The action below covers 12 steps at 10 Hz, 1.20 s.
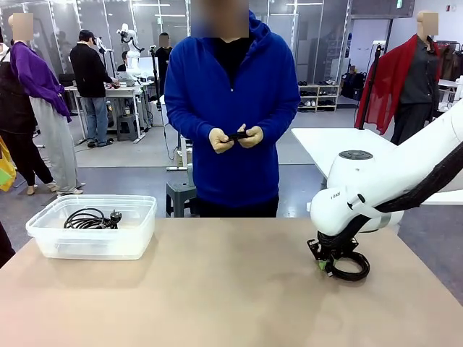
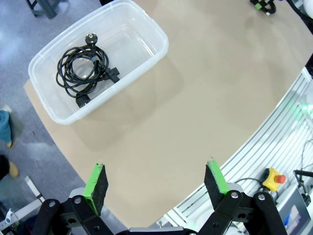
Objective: Organize and store the cables.
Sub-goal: Place the USB Extension Cable into the Organizing box.
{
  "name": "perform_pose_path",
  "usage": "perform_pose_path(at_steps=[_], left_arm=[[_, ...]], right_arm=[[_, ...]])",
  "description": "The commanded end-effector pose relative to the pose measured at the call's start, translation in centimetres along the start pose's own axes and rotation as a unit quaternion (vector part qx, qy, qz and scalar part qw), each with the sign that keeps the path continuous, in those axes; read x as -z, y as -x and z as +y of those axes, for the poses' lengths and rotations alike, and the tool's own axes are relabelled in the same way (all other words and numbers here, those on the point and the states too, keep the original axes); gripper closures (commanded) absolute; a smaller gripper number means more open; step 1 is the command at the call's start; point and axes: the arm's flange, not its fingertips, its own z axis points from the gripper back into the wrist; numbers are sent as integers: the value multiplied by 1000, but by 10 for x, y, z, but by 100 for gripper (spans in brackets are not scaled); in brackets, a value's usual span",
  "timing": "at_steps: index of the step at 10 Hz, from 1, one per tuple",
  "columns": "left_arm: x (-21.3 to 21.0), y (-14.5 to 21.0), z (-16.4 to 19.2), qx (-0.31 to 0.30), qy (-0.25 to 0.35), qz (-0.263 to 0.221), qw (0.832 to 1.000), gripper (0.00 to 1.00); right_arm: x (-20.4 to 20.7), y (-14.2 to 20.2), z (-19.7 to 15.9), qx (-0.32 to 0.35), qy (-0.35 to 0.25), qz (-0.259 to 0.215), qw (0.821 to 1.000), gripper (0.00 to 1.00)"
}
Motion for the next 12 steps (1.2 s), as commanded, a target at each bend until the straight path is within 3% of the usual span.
perform_pose_path(at_steps=[1, 3, 5, 6, 7, 9, 12], left_arm=[[-1, 0, 0, -2, -2, 1, 1000, 0], [-1, 0, 0, -2, -2, 1, 1000, 0], [-1, 0, 0, -2, -2, 1, 1000, 0], [-1, 0, 0, -2, -2, 1, 1000, 0], [-1, 0, 0, -2, -2, 1, 1000, 0], [-1, 0, 0, -2, -2, 1, 1000, 0], [-1, 0, 0, -2, -2, 1, 1000, 0]], right_arm=[[0, -1, 2, 23, 16, 0, 1000, 100], [-17, 2, 2, 26, 18, -4, 999, 100], [-52, 6, 3, 34, 28, 25, 999, 100], [-74, 10, 6, 35, 27, 30, 999, 93], [-91, 13, 13, 41, 23, 20, 999, 93], [-107, 16, 39, 50, 24, 34, 998, 93], [-125, 19, 107, 47, 20, 16, 999, 93]])
